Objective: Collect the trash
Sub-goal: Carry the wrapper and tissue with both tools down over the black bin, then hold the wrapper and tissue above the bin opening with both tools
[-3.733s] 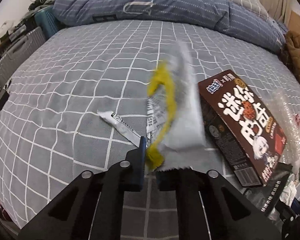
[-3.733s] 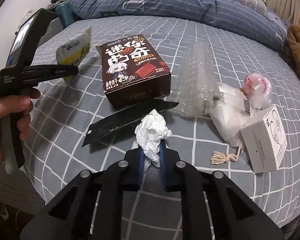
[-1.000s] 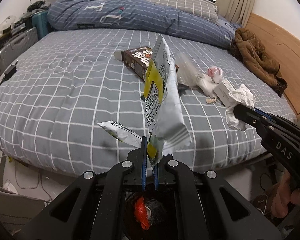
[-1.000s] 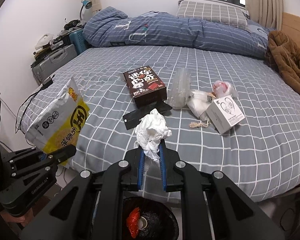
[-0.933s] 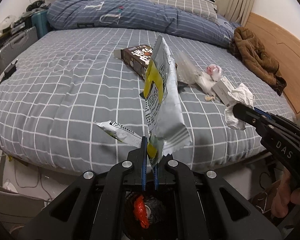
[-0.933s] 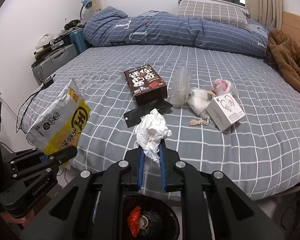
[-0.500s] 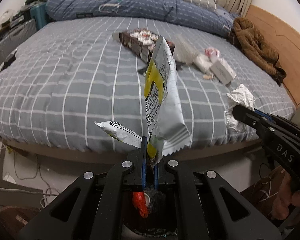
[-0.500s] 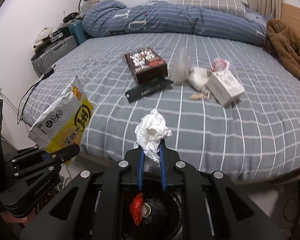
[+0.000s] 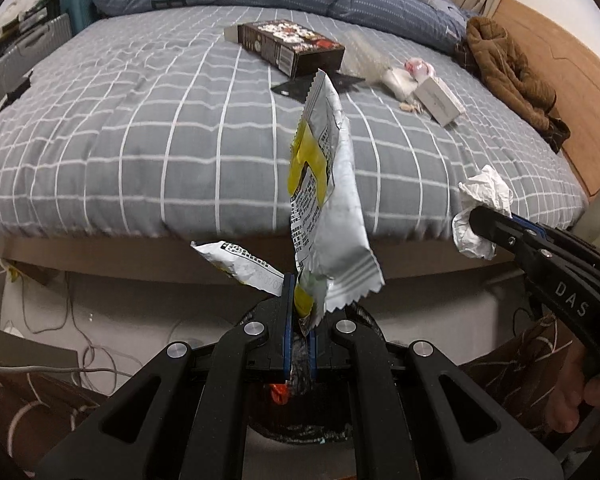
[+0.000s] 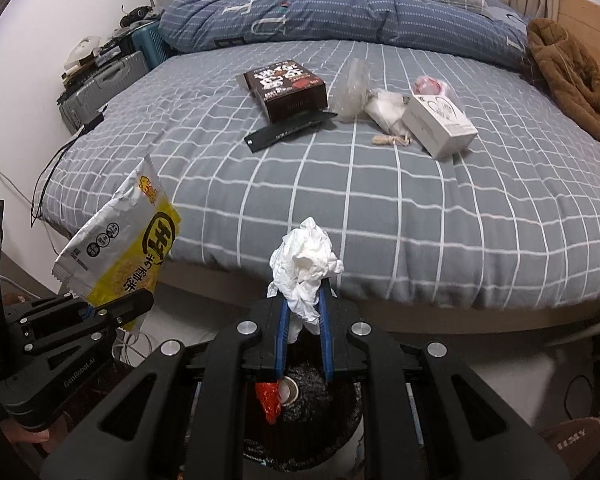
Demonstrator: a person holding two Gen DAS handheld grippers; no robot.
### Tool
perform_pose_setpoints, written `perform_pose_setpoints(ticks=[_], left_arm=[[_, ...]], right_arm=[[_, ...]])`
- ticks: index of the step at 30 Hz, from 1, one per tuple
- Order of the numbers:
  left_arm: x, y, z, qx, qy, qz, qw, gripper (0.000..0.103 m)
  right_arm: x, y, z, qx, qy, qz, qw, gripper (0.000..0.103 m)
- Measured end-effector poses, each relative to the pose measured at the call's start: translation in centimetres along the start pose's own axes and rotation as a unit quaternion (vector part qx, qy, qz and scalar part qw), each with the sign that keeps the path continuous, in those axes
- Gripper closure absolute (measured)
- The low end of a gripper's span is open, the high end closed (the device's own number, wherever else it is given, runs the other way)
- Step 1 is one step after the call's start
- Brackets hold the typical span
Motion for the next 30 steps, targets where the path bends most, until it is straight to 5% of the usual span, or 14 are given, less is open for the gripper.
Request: perform_pose_setpoints(ticks=[18,30], left_arm=[[-1.2,5.1,-0.1,0.007,-0.003,-0.043,0.999,0.098],[-5.7,8.2,-0.2,-0.008,-0.005,-0.101,0.9948,0.098]], right_arm=[[-1.7,7.2,-0.7,-0.027,-0.003,-0.064,0.998,0.091],[-6.8,11.6,-0.4,-0.035,-0.011,-0.139,0.99,0.09]])
Point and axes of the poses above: each gripper's, at about its wrist camera, not at the fingertips, and x roughly against the way its jaws point, z to its right, y to its underside, the point moved 9 cm from there along -x, roughly the way its jaws point, and after that the axes turned 1 degree about -y, right-handed, at the moved point
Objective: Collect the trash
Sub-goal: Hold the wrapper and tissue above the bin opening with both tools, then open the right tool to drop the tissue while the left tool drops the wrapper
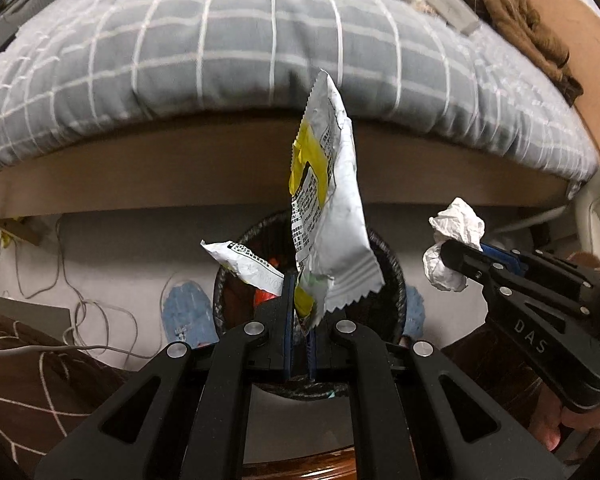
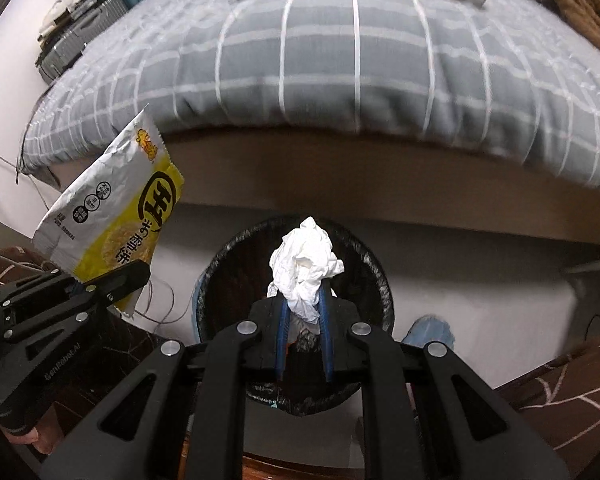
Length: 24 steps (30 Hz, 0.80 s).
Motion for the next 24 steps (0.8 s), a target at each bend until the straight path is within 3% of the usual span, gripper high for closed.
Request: perform_pose_setpoints(ticks=[5,11,24], left_arm=[[-2.6,0.9,-0.5,-0.001,-0.006,-0.034,0.9994,0.098],[-4.2,1.2,-1.4,0.009,-0.013,-0.053,0.9985,0.098],[-4.5,1.2,0.1,-0.008,0.002,-0.056,0.9984,0.098]], right_arm=[[-2.3,0.6,-0.3,0.003,-0.003,-0.028,1.0,0.09],[-4.1,1.0,-0.2,-0.007,-0.007,-0.05,0.999,0.08],[-2.0,1.2,2.0,-0.016,0.018,-0.023,0.999,0.026]])
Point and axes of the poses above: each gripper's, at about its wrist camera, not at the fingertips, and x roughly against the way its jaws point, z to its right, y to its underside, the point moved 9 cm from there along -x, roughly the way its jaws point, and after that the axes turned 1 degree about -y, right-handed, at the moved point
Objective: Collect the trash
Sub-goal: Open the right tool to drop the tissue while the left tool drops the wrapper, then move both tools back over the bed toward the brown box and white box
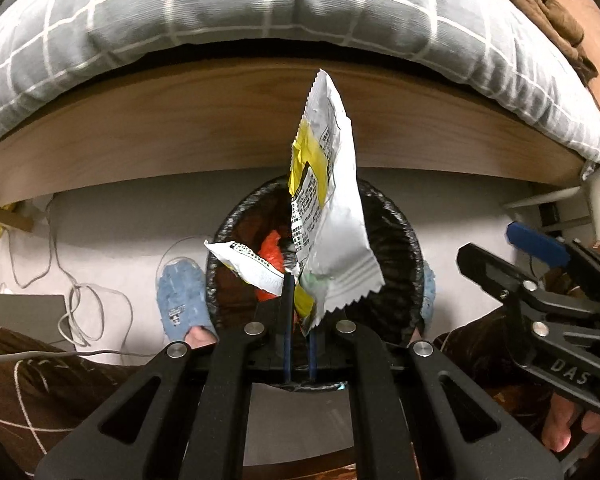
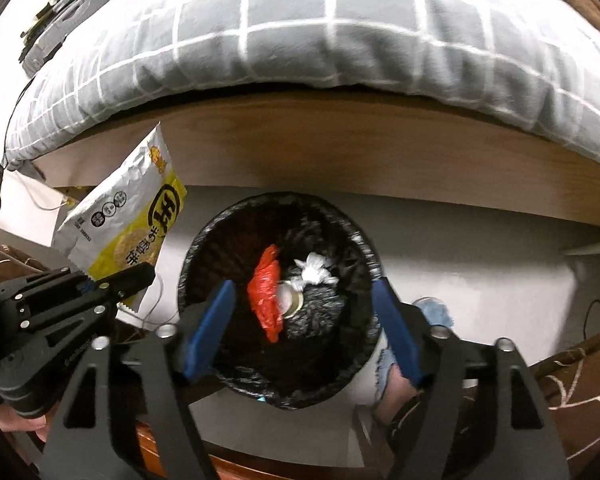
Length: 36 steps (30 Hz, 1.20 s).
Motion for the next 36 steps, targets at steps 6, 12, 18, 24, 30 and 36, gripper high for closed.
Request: perform_pose_setpoints(ticks=[6,12,18,24,30,36], left_arm=[[-0.4,0.2,2.5,-0.031,0.011,-0.001,0.9995,0.098],[-0.4,0.3,3.9,-0.05,0.011,0.006,0.9987,0.097],[0.6,-0.1,3.3,-0.046,-0.008,0.026,0.9986,0.063],[2.5,-1.0,3.0,-0.044,-0.028,0.053,0.9972,0.044],[5.7,-2.6,1.9,-0.028,-0.042,0.102,0.9935,0.017],[8.8,-4.4,1.4,-0.015,-0.053,0.146,0.9878,0.006]], right_arm=[[1.5,-0.2,3.4,-0.034,0.025,0.018,0.999,0.021],[2.4,-0.8,5.1,-0.05,0.041,0.032,0.997,0.021],[2.9,-1.2,5.0,-0.048,0.046,0.041,0.997,0.021],[4.4,-2.1,4.6,-0.049,0.041,0.054,0.996,0.021],[7.0,-3.9,4.4,-0.049,0.04,0.084,0.994,0.02],[10.2,-5.9,3.6,-0.018,0.057,0.13,0.99,0.008]])
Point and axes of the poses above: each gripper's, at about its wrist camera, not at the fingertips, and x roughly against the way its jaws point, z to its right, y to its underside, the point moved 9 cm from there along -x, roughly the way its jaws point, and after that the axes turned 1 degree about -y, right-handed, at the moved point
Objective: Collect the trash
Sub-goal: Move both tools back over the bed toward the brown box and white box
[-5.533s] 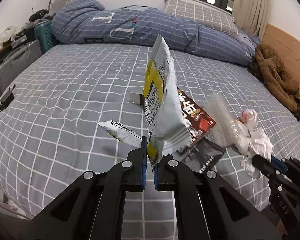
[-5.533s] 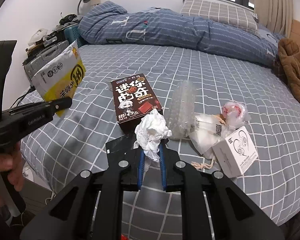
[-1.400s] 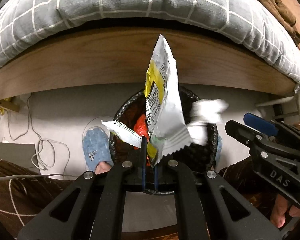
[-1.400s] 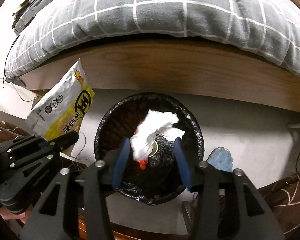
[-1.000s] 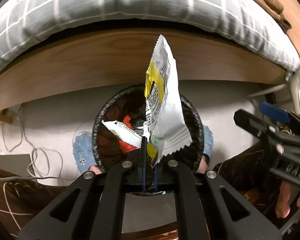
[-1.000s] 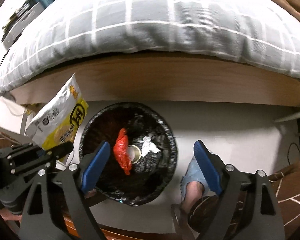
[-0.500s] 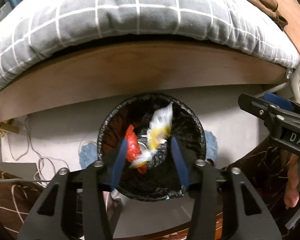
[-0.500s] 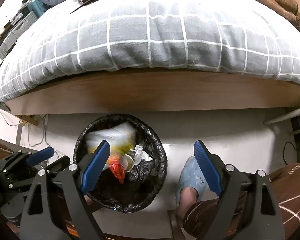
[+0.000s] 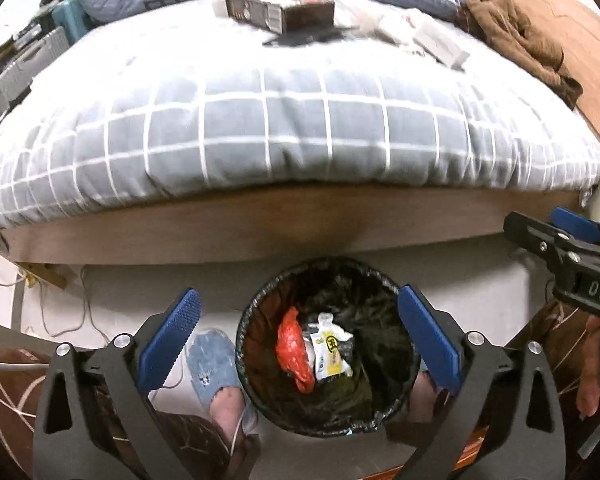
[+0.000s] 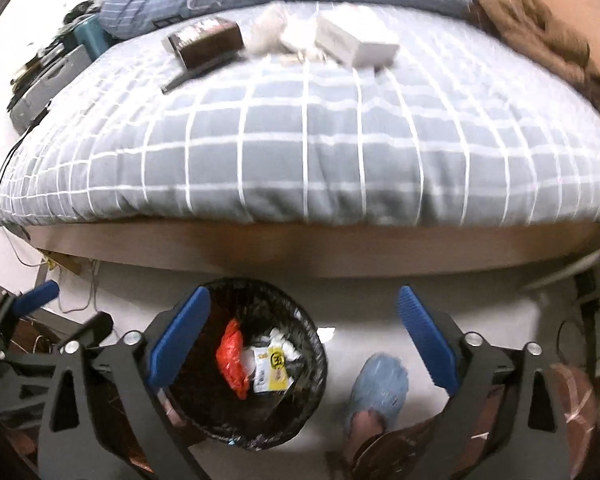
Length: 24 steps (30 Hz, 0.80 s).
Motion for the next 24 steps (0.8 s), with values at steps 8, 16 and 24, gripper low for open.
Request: perform_pose_setpoints(ticks=[8,16,24], left_arm=[[3.1,-2.5,-0.7,0.009,-0.013,0.028,0.9995,0.006],[5.3,-5.7,-0.6,0.008,-0.024,0.044,0.9987,0.006],[6.0,-9.8,-1.6,0.019,-0.035,0.061,0.9974,0.006]], right_arm=[[2.9,-2.1,-0.5,0.013,0.003,0.038,0.999,0.008],[4.8,-4.8,0.2,0.012,0.009,0.064,0.998,0.008],[4.9,-7.9,1.7,0.005,0.012,0.077,0.997,0.008]])
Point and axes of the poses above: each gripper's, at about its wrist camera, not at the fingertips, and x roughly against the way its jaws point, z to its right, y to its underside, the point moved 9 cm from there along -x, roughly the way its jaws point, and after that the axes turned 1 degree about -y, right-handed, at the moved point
